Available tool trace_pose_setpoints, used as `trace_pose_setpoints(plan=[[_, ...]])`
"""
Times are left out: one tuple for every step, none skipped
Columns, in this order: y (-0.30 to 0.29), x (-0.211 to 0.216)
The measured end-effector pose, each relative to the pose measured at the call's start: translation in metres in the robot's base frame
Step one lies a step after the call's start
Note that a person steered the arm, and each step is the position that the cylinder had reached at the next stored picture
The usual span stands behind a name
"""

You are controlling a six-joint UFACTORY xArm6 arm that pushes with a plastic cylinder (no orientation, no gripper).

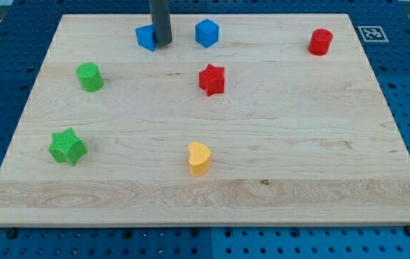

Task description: Move blue triangle towards the top left

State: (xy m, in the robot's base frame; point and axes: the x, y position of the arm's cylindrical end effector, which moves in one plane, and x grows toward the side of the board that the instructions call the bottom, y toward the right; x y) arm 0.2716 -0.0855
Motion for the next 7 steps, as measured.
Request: trace_pose_setpoints(plan=[[-0.006, 0.006], [-0.020, 0.011], [-0.041, 0.011], [-0.049, 0.018], [-0.059, 0.021], [-0.080, 0.021], [-0.100, 0.020]])
